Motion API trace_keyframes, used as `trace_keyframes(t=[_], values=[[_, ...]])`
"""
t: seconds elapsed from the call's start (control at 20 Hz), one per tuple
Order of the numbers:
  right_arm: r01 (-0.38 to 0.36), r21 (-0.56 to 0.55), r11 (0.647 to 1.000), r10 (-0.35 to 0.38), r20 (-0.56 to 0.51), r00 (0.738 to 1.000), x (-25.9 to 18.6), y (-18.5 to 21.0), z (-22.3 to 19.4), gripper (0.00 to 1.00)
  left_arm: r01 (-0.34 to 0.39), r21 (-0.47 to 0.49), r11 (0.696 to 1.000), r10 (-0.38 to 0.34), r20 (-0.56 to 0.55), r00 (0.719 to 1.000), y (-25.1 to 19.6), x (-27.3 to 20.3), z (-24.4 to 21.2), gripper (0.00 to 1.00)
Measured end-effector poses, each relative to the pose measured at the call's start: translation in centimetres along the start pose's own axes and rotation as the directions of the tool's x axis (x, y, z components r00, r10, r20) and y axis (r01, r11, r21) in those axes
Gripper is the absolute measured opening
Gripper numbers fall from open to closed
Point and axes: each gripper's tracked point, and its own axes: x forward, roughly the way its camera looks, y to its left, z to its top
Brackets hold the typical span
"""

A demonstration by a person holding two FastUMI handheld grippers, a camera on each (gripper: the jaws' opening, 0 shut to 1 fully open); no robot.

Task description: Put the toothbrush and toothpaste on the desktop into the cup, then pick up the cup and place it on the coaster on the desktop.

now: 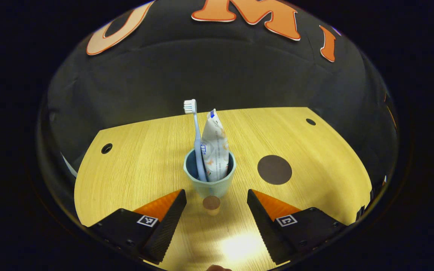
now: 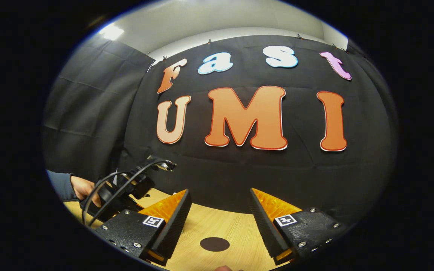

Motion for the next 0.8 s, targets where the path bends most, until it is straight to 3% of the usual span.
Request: trace_keyframes(t=[0.35,0.45,0.5,0.6,0.65,0.7,0.8], values=[[0.009,0.007,1.000,-0.008,-0.027,1.000,-2.2,-1.1,0.4,0.96,-0.043,0.059,0.997,0.051,-0.140,0.989,1.0,3.1,-1.4,0.94],[0.003,0.011,1.000,-0.003,-0.035,0.999,-2.2,-0.9,-0.2,0.94,-0.042,0.065,0.997,0.052,-0.162,0.985,0.6,4.1,-2.0,0.81],[0.005,0.013,1.000,-0.004,-0.041,0.999,-2.2,-1.0,-0.5,0.94,-0.050,0.069,0.996,0.062,-0.174,0.983,0.8,4.2,-2.2,0.69],[0.003,0.020,1.000,-0.001,-0.059,0.998,-2.2,-0.9,-1.3,0.94,-0.059,0.063,0.996,0.070,-0.187,0.980,0.9,4.4,-2.5,0.60],[0.002,0.024,1.000,0.000,-0.064,0.998,-2.3,-0.8,-1.4,0.94,-0.063,0.054,0.997,0.072,-0.201,0.977,1.0,4.5,-3.1,0.52],[0.007,0.033,0.999,-0.004,-0.076,0.997,-2.3,-0.9,-1.8,0.95,-0.069,0.042,0.997,0.076,-0.193,0.978,1.2,4.6,-3.0,0.30],[0.001,0.044,0.999,0.002,-0.074,0.997,-2.6,-0.6,-1.9,0.95,-0.067,0.022,0.997,0.070,-0.184,0.980,1.0,5.1,-3.0,0.29]])
